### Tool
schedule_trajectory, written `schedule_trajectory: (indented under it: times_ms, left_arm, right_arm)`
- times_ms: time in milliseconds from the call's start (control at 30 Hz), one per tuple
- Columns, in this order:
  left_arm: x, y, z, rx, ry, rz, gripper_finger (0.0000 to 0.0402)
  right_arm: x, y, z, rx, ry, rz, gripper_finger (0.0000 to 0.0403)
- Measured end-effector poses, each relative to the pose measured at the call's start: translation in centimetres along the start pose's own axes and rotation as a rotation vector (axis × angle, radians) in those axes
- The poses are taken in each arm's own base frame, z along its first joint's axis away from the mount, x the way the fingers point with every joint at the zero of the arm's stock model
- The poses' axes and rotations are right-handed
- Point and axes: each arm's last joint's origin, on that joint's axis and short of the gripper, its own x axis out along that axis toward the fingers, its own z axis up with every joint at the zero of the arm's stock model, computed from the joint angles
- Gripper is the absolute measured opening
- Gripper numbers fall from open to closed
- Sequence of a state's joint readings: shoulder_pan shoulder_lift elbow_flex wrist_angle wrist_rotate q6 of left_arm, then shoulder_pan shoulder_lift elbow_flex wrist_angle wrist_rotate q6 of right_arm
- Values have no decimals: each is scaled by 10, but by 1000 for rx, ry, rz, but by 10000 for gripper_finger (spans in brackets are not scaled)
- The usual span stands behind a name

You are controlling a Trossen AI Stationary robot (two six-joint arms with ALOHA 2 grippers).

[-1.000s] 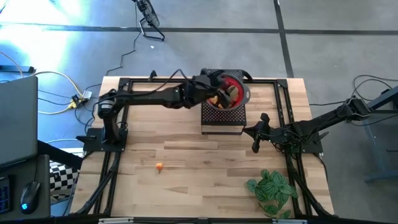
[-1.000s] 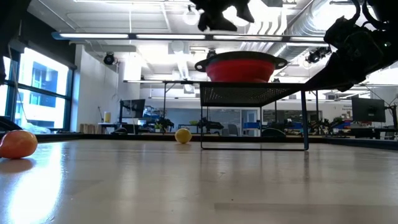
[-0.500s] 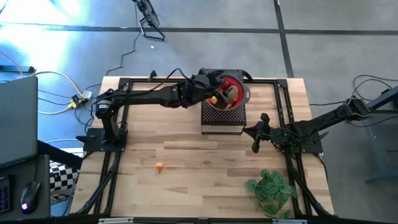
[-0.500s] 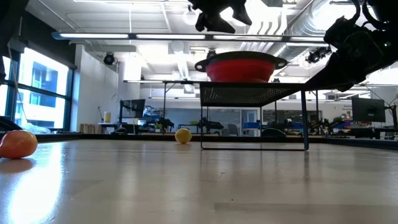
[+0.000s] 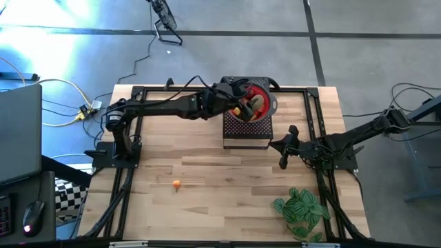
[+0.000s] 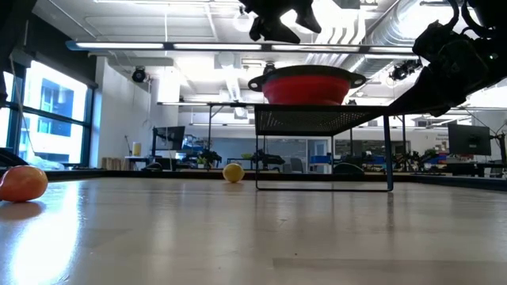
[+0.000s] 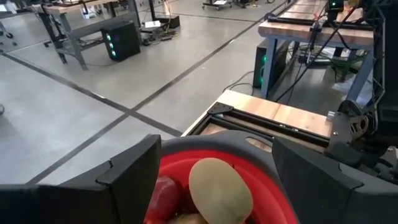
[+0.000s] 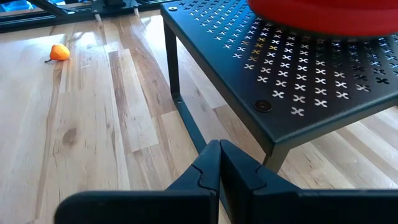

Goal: Pick & Place Fruit
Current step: Put the yellow lemon into the red strainer bowl on the shelf

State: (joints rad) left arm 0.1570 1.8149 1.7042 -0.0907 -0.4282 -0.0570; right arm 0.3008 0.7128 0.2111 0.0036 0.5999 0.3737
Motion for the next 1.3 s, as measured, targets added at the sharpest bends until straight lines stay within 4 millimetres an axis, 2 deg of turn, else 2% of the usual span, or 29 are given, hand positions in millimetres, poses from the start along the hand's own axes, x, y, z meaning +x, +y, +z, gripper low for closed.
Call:
schedule_trajectory:
  times_ms: [833,1300]
  left_arm:
    - [0,0,-3,9,25,-7,298]
    - [-2,2,-20,88,190,0,298]
  right_arm:
    - [0,0,0,0,0,-1,2]
    - [0,0,0,0,0,-1,2]
